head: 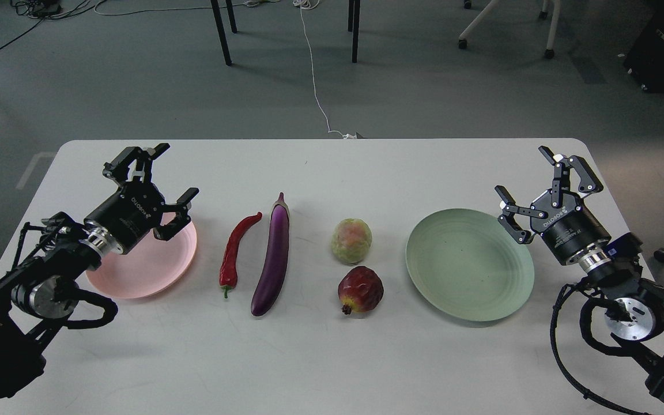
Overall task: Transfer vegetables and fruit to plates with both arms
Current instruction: 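Move the right gripper over the pale peach beside the green plate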
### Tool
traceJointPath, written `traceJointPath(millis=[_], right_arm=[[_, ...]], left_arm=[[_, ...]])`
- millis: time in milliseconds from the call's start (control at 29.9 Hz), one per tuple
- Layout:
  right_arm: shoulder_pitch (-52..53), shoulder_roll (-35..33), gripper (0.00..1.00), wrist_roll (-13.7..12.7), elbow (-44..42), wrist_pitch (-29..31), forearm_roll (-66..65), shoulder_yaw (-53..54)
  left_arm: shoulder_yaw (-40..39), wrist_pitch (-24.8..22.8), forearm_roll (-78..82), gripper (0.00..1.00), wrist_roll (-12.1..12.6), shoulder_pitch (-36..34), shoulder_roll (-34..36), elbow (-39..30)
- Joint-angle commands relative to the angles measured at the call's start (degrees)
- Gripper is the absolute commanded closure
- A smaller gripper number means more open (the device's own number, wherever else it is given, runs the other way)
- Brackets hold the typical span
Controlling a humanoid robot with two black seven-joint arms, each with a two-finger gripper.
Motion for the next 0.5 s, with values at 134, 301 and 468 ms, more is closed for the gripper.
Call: traceJointPath(millis=[134,301,468], right_arm=[[2.7,-1.7,0.01,-0.1,1.3,0.0,-2.0,0.4],[15.6,-5.3,0.01,-0.2,3.7,0.0,-20.5,-1.3],[35.5,-6.3,0.01,0.1,5.6,0.0,-39.0,-16.4]], left_arm=[[0.1,0.0,2.9,0.02,-5.0,0.0,1.2,-0.1],[0.4,0.0,2.9,0.01,-5.2,-0.1,1.4,-0.1],[0.5,0.0,2.8,0.02,-5.3,-0.6,2.7,-0.3]])
